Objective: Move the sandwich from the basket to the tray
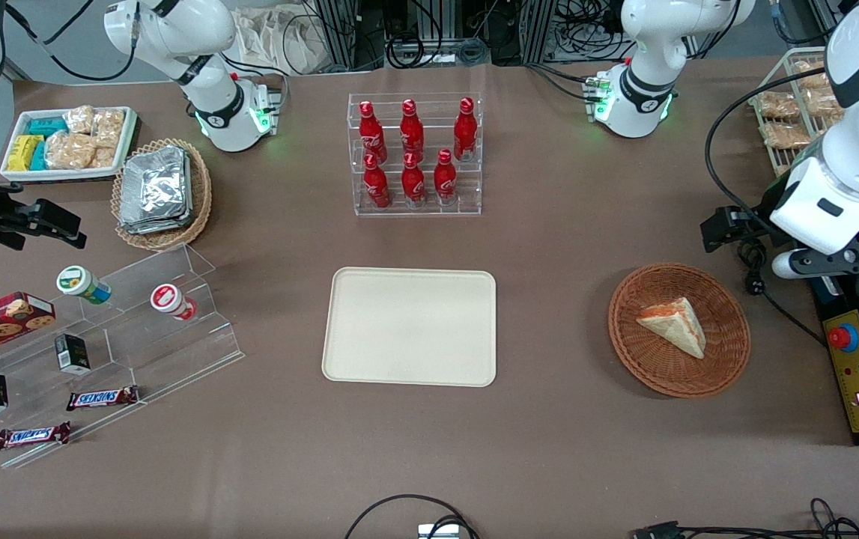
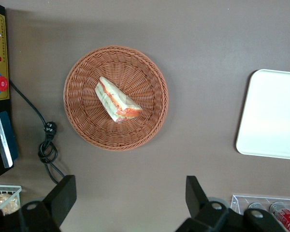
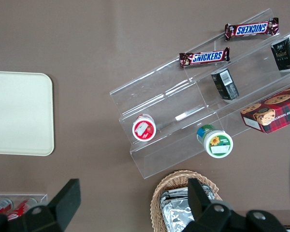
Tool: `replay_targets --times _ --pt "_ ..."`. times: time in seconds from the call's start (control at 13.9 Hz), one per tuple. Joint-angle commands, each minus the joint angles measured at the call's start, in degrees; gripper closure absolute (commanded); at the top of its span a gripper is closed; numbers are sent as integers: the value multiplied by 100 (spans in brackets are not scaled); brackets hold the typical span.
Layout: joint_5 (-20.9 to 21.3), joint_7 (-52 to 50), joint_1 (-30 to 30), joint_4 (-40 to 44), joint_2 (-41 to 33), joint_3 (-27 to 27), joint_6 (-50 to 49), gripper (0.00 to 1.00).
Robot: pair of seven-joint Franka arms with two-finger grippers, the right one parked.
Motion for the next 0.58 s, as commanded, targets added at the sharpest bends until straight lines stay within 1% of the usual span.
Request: replay_targets --times 0.0,0.36,0.5 --pt "79 143 8 31 -41 -6 -80 0" --pt "132 117 78 66 117 29 8 0" --pt "150 -154 78 -13 178 47 34 0"
